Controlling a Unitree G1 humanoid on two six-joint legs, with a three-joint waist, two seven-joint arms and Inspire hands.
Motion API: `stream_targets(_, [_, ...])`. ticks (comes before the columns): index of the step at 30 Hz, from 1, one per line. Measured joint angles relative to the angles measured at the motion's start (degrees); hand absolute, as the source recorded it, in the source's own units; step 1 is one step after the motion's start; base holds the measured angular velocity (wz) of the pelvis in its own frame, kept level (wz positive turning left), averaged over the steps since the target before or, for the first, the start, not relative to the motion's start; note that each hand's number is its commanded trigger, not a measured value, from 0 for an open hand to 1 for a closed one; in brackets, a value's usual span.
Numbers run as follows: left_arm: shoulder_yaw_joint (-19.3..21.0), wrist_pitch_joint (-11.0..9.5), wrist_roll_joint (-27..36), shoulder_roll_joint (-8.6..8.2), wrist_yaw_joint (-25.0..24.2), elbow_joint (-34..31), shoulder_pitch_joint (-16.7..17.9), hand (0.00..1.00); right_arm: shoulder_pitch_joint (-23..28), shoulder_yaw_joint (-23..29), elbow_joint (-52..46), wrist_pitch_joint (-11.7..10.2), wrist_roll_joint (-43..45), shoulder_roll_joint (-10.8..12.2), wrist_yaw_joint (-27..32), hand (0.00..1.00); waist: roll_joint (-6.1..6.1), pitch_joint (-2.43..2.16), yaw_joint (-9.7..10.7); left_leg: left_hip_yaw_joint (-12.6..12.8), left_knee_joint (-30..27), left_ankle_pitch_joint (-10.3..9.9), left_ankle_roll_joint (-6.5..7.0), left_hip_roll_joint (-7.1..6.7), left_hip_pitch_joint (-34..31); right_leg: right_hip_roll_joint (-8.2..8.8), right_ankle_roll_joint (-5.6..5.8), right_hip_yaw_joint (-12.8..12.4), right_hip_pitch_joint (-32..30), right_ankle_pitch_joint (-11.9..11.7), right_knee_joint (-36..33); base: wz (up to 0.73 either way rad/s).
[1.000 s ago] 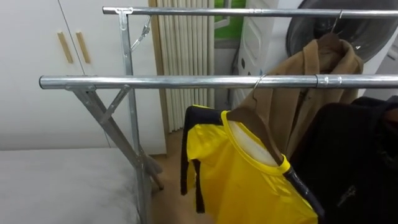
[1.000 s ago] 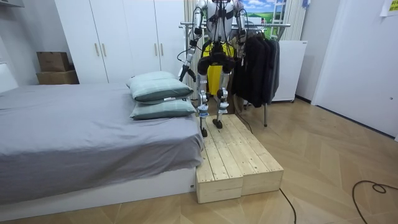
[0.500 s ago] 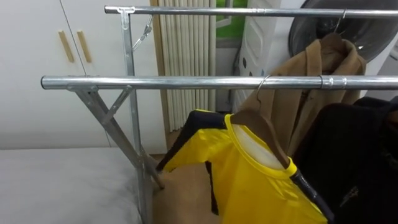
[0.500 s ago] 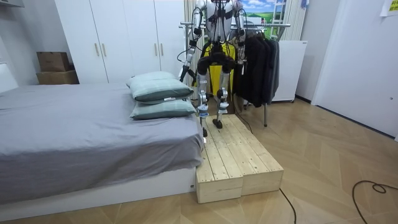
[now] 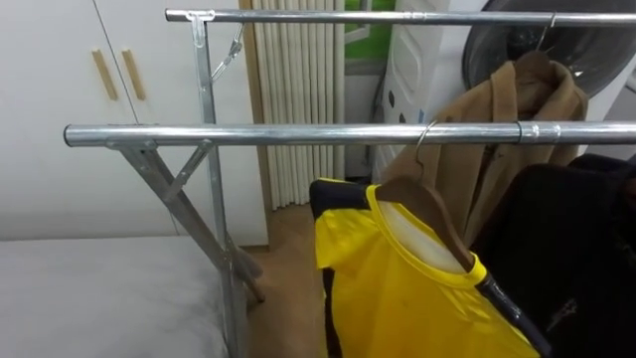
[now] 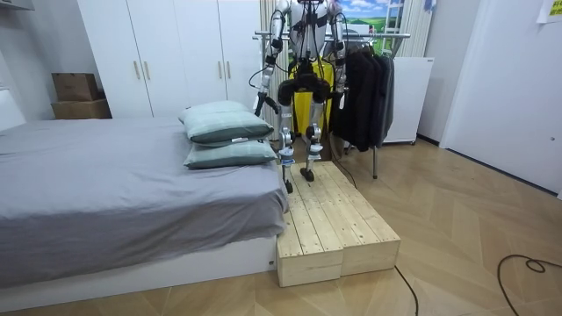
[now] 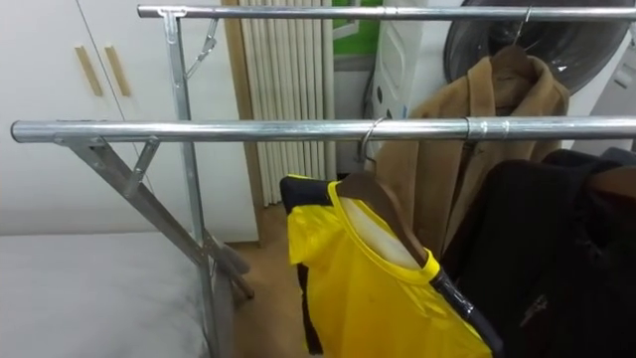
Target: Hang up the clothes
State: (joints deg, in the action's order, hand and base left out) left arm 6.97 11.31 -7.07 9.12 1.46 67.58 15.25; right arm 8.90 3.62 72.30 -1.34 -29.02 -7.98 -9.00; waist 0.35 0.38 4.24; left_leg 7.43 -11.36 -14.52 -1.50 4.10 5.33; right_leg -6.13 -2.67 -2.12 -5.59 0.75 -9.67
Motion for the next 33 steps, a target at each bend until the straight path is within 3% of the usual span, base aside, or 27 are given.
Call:
stream_targets(2, [-0.03, 0.02, 1.42, 0.00, -1.65, 0.83, 0.01, 0.00, -0.56, 1.22, 1.65, 0.35, -0.24, 0.00, -0.03, 0.00, 0.52, 0.17, 0.03, -0.08, 0.02, -0.05, 0.03, 0.01, 0.38, -0.06, -0.07, 0.07, 0.45, 0.07, 0.14, 0.00])
stream_targets(5, [-0.05, 0.03, 1.96, 0.18, -3.32, 1.05, -0.06, 0.00, -0.71, 2.15, 2.46, 1.38, -1.79, 0.00, -0.52, 0.00, 0.99, 0.07, 0.16, -0.20, 0.02, -0.10, 0.10, -0.02, 0.41, -0.02, 0.00, 0.17, 0.46, 0.23, 0.04, 0.04])
stream_targets(17, [-0.45, 0.51, 1.89, 0.63, -3.19, 1.23, -0.34, 0.00, -1.51, 1.62, 2.61, 3.88, -1.26, -0.55, -0.55, 0.00, 0.42, -0.01, -1.04, 0.10, 0.43, -0.11, 0.02, 0.01, 1.21, -0.22, 0.10, -0.09, 0.62, 0.40, -0.12, -0.02])
stream_targets(22, [-0.47, 0.62, 1.82, 0.78, -2.37, 1.28, -0.63, 0.00, -1.85, 0.08, 2.66, 3.87, -0.73, -0.61, 0.30, 0.00, -0.26, -0.07, -1.56, 0.05, 0.50, -0.05, -0.04, -0.01, 1.32, -0.20, 0.00, -0.07, 0.75, 0.34, -0.09, -0.01])
stream_targets(33, [-1.49, 0.68, -0.20, 0.80, -1.61, 1.15, -0.59, 0.00, -2.02, -0.23, 2.73, 3.87, -0.43, -0.60, 0.58, 0.00, -0.50, 0.03, -1.51, -0.48, 0.54, -0.03, -0.14, 0.14, 1.47, -0.19, -0.10, 0.65, 1.21, 0.52, -0.01, 0.02])
